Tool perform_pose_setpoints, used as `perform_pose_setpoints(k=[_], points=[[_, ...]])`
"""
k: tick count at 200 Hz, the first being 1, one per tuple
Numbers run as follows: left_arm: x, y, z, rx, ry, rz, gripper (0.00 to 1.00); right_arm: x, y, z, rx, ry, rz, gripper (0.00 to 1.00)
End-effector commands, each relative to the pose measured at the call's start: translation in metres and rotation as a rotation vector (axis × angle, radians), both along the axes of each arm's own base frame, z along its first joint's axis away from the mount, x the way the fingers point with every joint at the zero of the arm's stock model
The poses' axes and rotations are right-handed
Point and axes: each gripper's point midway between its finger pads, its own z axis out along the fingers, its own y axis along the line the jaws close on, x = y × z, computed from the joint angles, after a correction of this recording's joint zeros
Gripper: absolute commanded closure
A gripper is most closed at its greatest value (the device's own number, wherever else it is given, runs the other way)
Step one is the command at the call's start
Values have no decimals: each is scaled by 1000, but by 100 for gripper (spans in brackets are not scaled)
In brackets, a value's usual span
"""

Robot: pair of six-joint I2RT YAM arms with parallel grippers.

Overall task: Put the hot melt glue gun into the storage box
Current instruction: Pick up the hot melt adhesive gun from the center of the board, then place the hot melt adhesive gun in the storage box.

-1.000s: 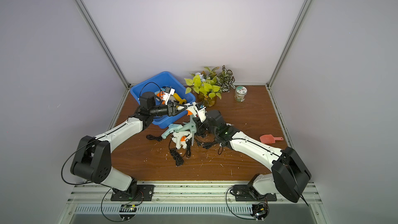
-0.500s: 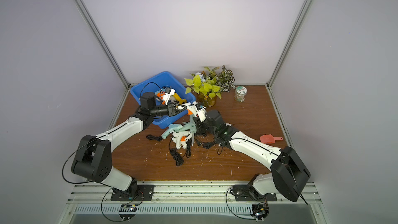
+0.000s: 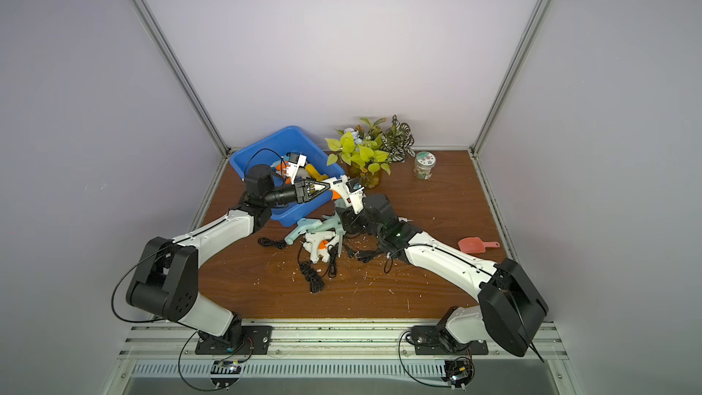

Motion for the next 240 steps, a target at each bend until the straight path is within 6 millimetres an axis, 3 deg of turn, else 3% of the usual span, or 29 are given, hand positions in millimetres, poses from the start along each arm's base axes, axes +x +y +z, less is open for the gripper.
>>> perform_pose_setpoints(k=[1,14,62,106,131,172,240], points=[[-4,15,54,-102,-119,17,100,-2,-17,47,99,-92,-74,11],[-2,27,68,-120,-144,45,100,-4,-29,55,118,-109,-116,1],[11,66,108,-58,-239,197,100,-18,-86,86,227,-179,-312,0],[13,103,166,-56,-367,339,100,-35,-123,99,305,-226,-407,0],[16,124,190,-61,-417,413,100,-40,-132,99,324,-235,-424,1],[39,164,208,-44,-446,553,100,-39,-133,90,305,-212,-436,0],[83,186,221,-59,-444,579,100,-31,-126,59,259,-134,-458,1]])
